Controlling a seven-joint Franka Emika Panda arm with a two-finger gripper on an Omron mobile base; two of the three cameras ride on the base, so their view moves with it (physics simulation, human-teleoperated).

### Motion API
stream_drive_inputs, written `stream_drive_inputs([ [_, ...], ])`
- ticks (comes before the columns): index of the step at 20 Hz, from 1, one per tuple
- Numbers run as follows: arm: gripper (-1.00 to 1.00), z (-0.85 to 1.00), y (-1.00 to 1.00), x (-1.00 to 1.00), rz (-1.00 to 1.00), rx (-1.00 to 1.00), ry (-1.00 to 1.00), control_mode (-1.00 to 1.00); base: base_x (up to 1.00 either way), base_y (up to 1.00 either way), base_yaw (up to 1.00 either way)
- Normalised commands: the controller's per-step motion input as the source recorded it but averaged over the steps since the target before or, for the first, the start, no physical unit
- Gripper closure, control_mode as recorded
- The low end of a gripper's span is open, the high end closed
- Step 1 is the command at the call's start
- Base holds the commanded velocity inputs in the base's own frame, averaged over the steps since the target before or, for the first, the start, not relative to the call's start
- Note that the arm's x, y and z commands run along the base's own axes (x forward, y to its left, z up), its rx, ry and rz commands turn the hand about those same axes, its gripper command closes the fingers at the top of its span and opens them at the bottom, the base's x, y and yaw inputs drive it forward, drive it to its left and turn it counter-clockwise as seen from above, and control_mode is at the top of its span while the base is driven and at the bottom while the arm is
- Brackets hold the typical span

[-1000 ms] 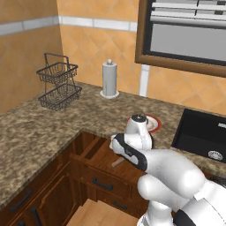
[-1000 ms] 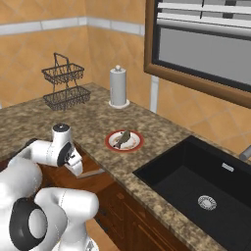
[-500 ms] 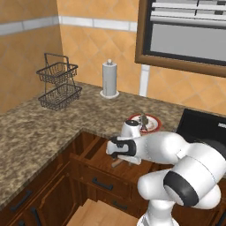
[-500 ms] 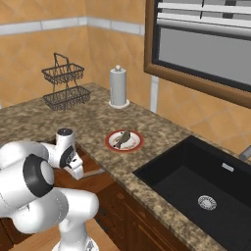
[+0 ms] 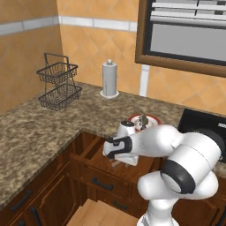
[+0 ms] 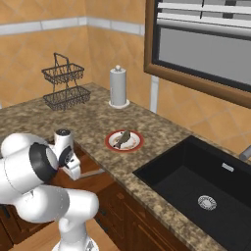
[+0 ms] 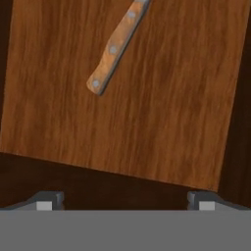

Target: Pick up the knife from the drawer and place it on the cutting board. Then place the meat from the plate to the cutting board.

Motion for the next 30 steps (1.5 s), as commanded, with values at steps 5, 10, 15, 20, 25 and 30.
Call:
stream_drive_inputs([
  [5,-1.0,-0.3,0.0,0.0,0.0,0.1,0.0,-1.0,0.0,0.0,0.0],
  [10,-1.0,-0.27,0.01,-0.01,0.02,0.14,0.03,-1.0,0.0,0.0,0.0],
  [15,-1.0,-0.27,0.14,0.0,0.03,0.05,0.04,-1.0,0.0,0.0,0.0],
  [20,-1.0,-0.1,0.47,0.0,0.0,0.0,0.01,-1.0,0.0,0.0,0.0],
  [25,-1.0,0.0,0.55,0.0,0.0,-0.02,0.0,-1.0,0.0,0.0,0.0],
  [30,-1.0,0.01,0.58,-0.1,0.0,-0.03,0.0,-1.0,0.0,0.0,0.0],
])
